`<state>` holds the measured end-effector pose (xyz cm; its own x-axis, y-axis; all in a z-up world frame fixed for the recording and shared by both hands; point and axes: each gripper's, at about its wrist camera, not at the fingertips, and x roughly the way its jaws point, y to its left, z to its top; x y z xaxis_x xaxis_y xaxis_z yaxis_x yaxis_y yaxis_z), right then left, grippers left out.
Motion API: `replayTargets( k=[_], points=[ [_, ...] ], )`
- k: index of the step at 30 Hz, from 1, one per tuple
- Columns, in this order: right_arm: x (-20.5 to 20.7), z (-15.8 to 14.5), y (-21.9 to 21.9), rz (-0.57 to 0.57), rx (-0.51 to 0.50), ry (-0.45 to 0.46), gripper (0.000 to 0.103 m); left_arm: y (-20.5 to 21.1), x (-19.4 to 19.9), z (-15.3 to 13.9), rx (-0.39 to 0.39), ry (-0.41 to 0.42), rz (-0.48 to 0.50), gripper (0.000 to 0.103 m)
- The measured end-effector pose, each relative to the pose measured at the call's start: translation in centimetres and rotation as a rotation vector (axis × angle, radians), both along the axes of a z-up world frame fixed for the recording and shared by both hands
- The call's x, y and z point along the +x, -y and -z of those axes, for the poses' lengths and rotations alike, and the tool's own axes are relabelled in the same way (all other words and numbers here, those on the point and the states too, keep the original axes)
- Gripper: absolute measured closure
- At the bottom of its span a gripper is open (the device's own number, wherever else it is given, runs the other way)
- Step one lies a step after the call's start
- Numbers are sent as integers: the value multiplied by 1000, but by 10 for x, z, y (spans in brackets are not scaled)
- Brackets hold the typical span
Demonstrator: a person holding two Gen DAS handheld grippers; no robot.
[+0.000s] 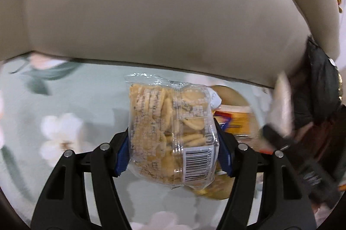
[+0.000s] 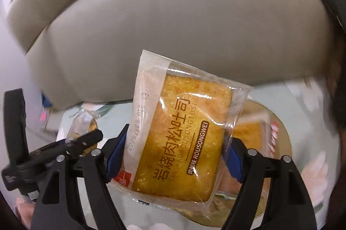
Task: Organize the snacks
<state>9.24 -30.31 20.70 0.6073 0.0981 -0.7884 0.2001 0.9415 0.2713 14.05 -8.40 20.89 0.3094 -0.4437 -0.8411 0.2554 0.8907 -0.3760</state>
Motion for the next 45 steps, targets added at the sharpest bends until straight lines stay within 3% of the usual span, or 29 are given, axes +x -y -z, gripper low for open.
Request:
replayTargets(
  k=[1, 3, 4, 5, 6, 11, 14, 17, 20, 27, 31, 34, 37, 40, 42, 45],
  points=[
    [-6, 11, 22, 39, 60, -26, 27, 19, 1, 1, 9, 8, 35, 37],
    [-13, 23, 41, 93, 31, -82, 27, 54, 2, 10, 72, 14, 118, 31],
    [-15, 29, 49, 119, -10, -117, 24, 68, 2, 15, 113, 10, 145, 12],
    [-17, 39, 59, 152, -50, -168, 20, 83, 2, 22, 164, 11, 167, 3],
    [-17, 46, 66, 171, -60, -201, 9, 87, 1, 24, 181, 20, 168, 3],
    [-21, 73, 89, 253, -6, -276, 5, 86, -7, 28, 235, 73, 141, 3],
    [-24, 74, 85, 240, -37, -281, 6, 74, -6, 32, 261, 67, 102, 3],
    [-28, 66, 75, 212, -14, -240, 6, 64, -10, 37, 267, 46, 98, 3],
    [-27, 50, 66, 172, -19, -193, 5, 57, -21, 33, 309, 87, 73, 3],
    [-42, 46, 42, 65, -74, -172, 5, 45, -53, 25, 299, 163, 27, 3],
    [-71, 57, 50, 126, -110, -144, 5, 46, -73, 26, 289, 201, 22, 3],
    [-104, 70, 59, 192, -64, -76, 5, 50, -87, 28, 298, 239, 10, 3],
    [-123, 72, 85, 274, 65, -28, 5, 52, -98, 27, 315, 289, -20, 3],
    [-150, 59, 101, 360, 135, 107, 5, 47, -103, 28, 309, 296, -51, 3],
    [-152, 54, 100, 352, 131, 144, 5, 46, -104, 29, 311, 295, -60, 3],
    [-141, 55, 93, 307, 90, 100, 5, 44, -103, 29, 317, 295, -68, 3]
  ],
)
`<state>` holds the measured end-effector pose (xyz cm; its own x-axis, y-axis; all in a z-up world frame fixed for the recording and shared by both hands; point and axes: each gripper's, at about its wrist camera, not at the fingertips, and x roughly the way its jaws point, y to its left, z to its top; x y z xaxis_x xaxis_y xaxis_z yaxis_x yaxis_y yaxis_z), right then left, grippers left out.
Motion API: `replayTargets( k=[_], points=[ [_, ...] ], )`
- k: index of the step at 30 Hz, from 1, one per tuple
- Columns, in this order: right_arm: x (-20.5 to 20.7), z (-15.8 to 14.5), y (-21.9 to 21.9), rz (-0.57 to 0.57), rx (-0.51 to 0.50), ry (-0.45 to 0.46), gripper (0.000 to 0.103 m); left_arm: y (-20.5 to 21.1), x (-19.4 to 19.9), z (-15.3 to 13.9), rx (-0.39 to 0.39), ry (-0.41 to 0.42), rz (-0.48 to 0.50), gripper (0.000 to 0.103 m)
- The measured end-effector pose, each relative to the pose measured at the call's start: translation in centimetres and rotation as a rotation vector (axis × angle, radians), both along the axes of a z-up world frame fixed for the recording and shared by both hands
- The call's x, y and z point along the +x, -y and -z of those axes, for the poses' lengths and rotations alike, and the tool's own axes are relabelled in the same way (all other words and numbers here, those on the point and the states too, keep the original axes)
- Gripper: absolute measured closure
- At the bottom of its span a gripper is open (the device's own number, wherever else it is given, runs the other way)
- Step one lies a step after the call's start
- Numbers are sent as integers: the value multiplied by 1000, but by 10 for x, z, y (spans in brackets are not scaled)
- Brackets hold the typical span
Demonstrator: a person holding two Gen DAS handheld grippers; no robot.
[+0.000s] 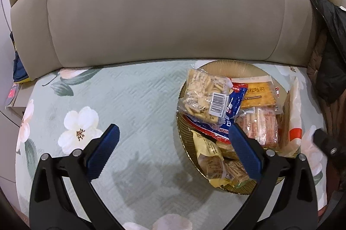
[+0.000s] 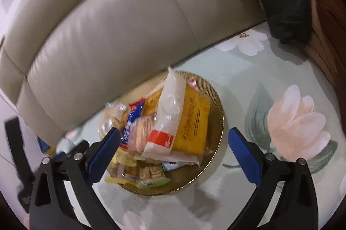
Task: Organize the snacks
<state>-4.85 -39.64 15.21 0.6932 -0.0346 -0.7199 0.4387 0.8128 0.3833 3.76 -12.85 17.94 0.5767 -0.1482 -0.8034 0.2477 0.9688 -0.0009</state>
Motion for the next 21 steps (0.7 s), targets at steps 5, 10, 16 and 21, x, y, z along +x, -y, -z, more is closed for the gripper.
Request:
replayTargets(
  k=[5, 10, 16, 21],
  points=[
    [19, 5, -16, -87, -53, -79, 5, -5, 4, 1, -1, -1, -15, 3],
    [27, 5, -32, -142, -113, -125, 5, -15, 9, 3, -10, -17, -49, 3],
    [31, 10, -37, -154, -161, -184, 5, -20, 7, 5, 1, -33, -64, 3],
    [31, 10, -38, -163, -159, -189, 5, -23, 1, 9, 14, -47, -72, 3]
  ],
)
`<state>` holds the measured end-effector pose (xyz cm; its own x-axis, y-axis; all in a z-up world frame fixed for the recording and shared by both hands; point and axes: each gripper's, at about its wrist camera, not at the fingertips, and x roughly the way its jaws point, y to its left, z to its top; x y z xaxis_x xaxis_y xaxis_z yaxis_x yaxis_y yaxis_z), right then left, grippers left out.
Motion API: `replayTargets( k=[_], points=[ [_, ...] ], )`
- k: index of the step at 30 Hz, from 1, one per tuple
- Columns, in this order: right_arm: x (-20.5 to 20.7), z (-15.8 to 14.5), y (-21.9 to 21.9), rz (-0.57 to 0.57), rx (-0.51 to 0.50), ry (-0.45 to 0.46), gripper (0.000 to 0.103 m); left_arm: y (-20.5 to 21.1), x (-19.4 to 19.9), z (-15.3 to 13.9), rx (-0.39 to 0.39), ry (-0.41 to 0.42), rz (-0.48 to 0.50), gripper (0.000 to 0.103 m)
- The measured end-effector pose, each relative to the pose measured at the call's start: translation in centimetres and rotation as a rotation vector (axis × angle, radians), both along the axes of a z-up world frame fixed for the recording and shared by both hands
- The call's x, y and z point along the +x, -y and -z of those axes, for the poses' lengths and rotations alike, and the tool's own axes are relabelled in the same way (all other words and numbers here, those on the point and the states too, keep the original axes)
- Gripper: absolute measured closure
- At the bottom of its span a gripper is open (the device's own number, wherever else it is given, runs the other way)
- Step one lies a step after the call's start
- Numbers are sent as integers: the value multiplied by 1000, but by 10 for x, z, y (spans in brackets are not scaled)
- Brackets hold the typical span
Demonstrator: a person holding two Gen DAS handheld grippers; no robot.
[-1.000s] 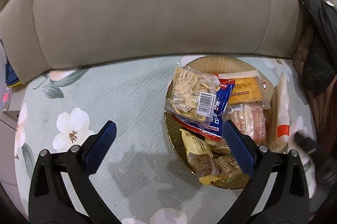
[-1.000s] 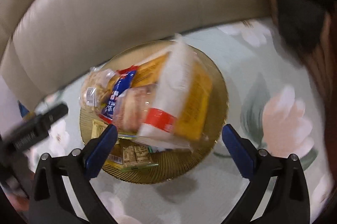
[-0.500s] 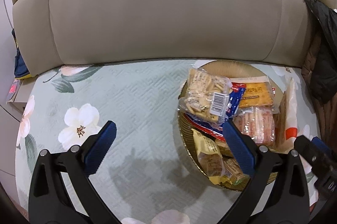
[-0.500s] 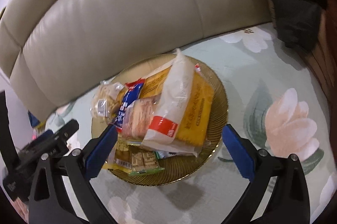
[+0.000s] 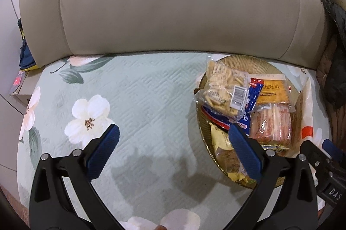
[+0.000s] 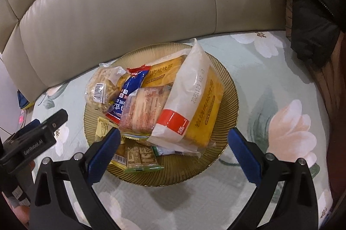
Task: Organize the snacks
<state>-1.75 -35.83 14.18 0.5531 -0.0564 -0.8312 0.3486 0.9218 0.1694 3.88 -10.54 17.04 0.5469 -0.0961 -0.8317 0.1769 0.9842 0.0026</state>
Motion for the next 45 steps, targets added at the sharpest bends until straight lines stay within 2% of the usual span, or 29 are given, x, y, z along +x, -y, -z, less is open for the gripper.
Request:
replayTargets(
  k=[5, 8, 12, 15, 24, 45],
  points=[
    [3, 1, -4, -20, 7, -3, 5, -8, 3, 4, 11, -16, -19, 3],
    [12, 2, -18, -91, 6, -19, 5, -14, 6, 9, 11, -33, -39, 3],
    [33, 13, -52, -235, -68, -109, 5, -21, 9, 18, 15, -61, -59, 3],
    [41, 21, -71, -290, -158, -168, 5, -24, 9, 22, 17, -68, -65, 3],
    [36, 18, -58, -266, -83, -121, 5, -22, 8, 22, 21, -67, -57, 3],
    [35, 20, -59, -265, -81, -127, 5, -12, 5, 26, 66, -78, -21, 3]
  ],
)
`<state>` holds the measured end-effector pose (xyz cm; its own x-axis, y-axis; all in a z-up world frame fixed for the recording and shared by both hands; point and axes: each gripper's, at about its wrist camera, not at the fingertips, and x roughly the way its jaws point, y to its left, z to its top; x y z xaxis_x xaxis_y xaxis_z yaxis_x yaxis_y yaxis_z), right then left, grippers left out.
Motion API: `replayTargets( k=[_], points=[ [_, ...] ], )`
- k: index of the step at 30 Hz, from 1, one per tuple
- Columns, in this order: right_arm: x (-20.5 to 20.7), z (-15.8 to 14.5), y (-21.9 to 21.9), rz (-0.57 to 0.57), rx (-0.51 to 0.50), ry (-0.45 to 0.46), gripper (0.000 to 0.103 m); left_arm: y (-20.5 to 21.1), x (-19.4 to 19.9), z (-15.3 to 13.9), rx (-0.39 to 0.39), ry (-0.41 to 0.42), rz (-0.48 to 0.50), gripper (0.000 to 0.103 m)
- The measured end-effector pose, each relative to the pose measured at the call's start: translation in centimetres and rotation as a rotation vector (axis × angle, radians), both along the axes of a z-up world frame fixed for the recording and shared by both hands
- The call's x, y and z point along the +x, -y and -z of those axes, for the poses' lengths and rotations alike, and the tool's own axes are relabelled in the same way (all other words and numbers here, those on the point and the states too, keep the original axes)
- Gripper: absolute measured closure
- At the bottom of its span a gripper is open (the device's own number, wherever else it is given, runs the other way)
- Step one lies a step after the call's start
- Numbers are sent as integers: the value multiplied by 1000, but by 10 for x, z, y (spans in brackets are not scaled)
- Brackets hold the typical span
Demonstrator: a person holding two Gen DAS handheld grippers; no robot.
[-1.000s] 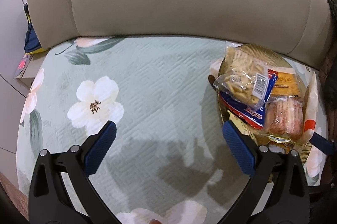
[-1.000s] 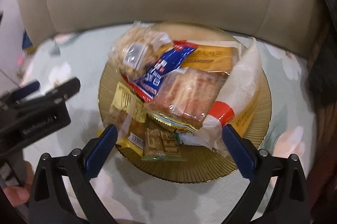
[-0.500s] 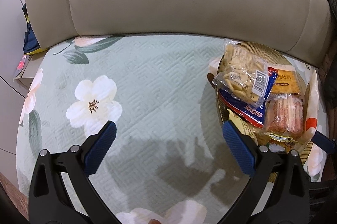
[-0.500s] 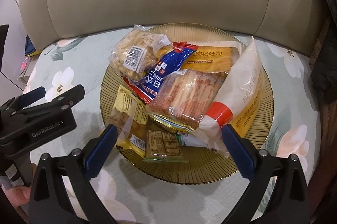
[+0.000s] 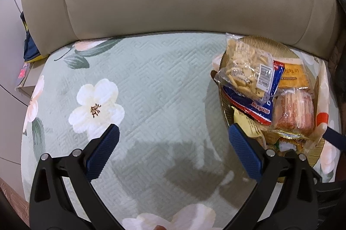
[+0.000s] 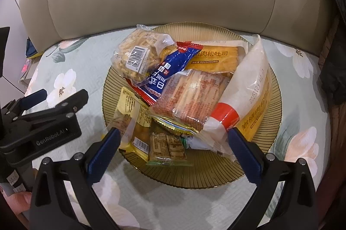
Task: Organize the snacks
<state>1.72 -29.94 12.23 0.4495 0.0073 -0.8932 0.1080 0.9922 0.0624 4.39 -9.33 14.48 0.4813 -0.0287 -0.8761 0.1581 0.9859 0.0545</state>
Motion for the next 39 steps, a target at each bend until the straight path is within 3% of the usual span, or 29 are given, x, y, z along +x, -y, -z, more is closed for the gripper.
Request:
replayTargets(
  k=[17, 29, 31, 34, 36, 39],
  points=[
    [2, 6, -6, 11, -29, -34, 5, -3, -2, 0, -1, -9, 18, 3],
    [5, 10, -18, -14, -136, -73, 5, -52, -4, -20, -75, 9, -42, 3],
    [4, 5, -24, -21, -187, -49, 5, -82, -2, -23, -113, 3, -79, 3],
    [-5, -21, -57, -91, -379, 57, 5, -128, 9, -23, -138, -4, -115, 3],
    [-23, -44, -105, -204, -572, 188, 5, -159, 20, -19, -125, -11, -118, 3],
    [-36, -52, -165, -311, -779, 269, 5, -201, 32, -7, -60, -15, -117, 3]
  ],
)
